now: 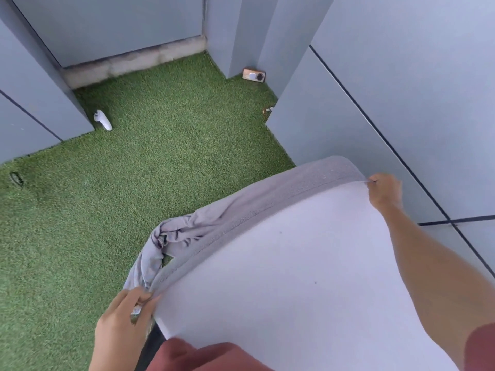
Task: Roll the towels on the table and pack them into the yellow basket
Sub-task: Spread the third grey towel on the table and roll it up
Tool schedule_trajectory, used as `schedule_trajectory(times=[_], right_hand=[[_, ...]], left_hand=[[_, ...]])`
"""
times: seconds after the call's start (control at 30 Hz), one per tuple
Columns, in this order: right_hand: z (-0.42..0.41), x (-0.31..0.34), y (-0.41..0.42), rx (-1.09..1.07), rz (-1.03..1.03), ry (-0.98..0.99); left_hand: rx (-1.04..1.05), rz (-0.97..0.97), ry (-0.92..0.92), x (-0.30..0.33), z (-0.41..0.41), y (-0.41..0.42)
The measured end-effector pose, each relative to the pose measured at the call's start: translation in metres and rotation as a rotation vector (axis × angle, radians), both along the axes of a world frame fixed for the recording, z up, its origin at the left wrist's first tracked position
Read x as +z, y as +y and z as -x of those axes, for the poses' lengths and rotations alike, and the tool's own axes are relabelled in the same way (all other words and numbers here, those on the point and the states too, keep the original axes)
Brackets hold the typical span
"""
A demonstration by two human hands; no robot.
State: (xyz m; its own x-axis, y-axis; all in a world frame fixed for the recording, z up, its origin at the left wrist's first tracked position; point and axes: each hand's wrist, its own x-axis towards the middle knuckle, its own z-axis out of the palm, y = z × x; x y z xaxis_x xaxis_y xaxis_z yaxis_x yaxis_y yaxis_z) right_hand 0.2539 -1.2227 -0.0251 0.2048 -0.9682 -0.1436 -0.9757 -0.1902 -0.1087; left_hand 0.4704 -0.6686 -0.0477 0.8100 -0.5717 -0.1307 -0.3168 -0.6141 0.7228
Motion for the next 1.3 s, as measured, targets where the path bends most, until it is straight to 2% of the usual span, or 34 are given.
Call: schedule_trajectory(times=[0.3, 0.8, 1.0, 1.13, 1.3], right_hand=[[0.098, 0.007, 0.032, -0.045, -0.004, 0.013], [0.215, -0.003, 0.053, 0.025, 0.058, -0.064], [0.271, -0.004, 0.064, 0.114, 0.089, -0.132], [0.323, -0.009, 0.068, 0.097, 0.078, -0.187], [0.393, -0.016, 0.078, 0.109, 0.069, -0.304]], left_hand=[[0.123, 0.133, -0.035, -0.007, 0.077, 0.025], [0.308, 0.059, 0.046, -0.004, 0.237, 0.052], [0.440, 0.037, 0.069, 0.001, 0.336, 0.062], [0.521, 0.080, 0.047, 0.009, 0.416, 0.064], [0.516, 0.023, 0.018, 0.008, 0.494, 0.078]])
